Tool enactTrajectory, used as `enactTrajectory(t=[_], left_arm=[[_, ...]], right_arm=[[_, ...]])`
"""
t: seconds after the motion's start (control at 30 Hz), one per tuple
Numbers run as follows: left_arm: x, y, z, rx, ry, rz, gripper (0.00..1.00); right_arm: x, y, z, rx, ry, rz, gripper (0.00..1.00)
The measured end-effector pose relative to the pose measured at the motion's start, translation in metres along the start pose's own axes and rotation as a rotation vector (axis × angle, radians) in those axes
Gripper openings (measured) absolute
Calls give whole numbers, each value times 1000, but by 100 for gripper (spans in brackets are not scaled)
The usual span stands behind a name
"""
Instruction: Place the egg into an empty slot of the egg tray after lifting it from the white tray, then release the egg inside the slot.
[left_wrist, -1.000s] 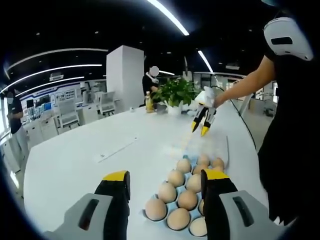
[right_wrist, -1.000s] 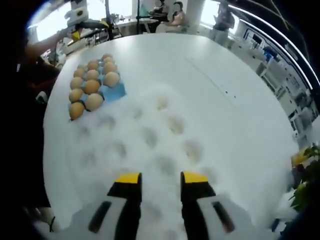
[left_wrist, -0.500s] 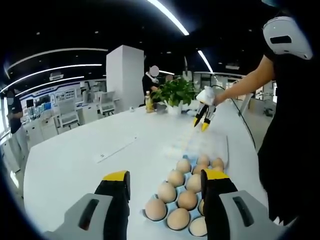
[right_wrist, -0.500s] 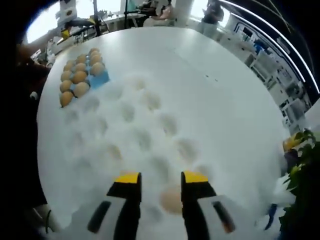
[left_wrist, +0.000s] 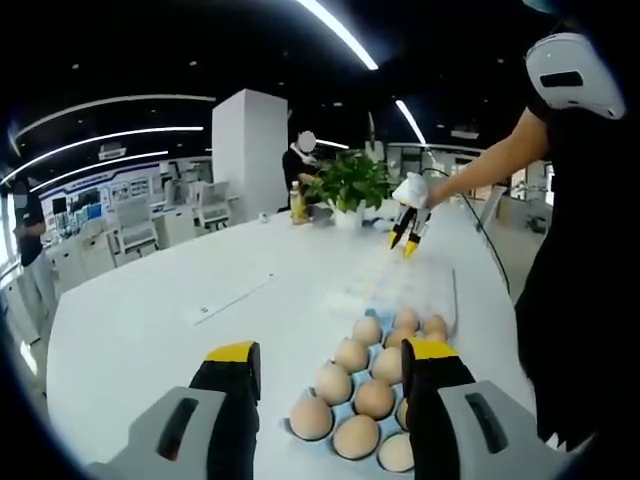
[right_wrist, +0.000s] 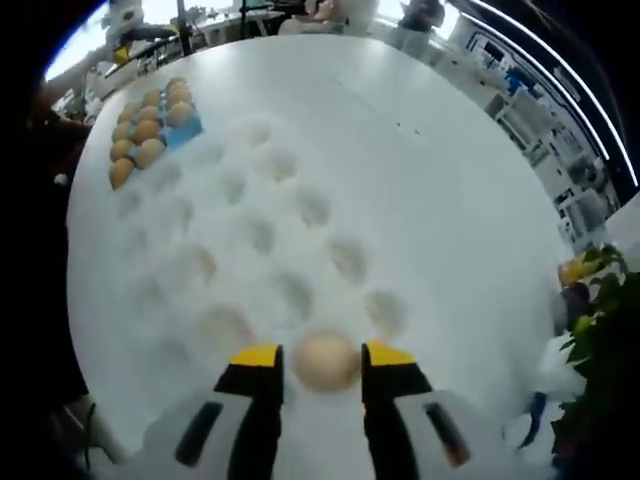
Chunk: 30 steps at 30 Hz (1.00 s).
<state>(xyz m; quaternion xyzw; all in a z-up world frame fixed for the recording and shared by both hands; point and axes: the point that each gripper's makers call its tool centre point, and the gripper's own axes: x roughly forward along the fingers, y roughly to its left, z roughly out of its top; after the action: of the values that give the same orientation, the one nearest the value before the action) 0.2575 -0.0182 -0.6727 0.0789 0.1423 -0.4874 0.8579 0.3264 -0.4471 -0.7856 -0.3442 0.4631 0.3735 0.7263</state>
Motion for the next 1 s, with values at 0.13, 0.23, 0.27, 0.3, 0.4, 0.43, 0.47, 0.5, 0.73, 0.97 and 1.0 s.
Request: enactTrajectory(t=[0.13,0.23,0.27,0.3,0.4,0.43,0.47,0.5,0.73,0.97,1.0], left_arm=[[0,0,0,0,1,1,57],[1,0,0,-1,2,-1,57],[1,0,-1,-2,1,-1,57],[1,0,-1,-4,1,-2,57],[1,0,-1,-7,4,-2,57],[1,0,-2,-8,6,-2,57],[1,0,-3,-9,9,-1,56],[0,0,-4,-9,13,-1,56],[-3,2,-3,-11,19,6,55],[-3,5,-3,-16,10,17,55],[-3,5,-3,-15,10,15,55]], right_arm=[[0,-2,-6,-22,34,-1,30],[3,-4,-10,-34,56,6,29],[3,-4,-8,-29,54,16,29],[4,-4,-9,-33,62,25,30],[5,-2,-9,-59,83,54,29],[6,1,-10,-42,96,81,27],[8,1,-10,-20,98,82,27],[9,0,-9,-30,110,90,27],[12,6,-11,-89,175,145,27],[10,9,-7,-117,238,75,25],[8,11,-7,-104,233,77,25]])
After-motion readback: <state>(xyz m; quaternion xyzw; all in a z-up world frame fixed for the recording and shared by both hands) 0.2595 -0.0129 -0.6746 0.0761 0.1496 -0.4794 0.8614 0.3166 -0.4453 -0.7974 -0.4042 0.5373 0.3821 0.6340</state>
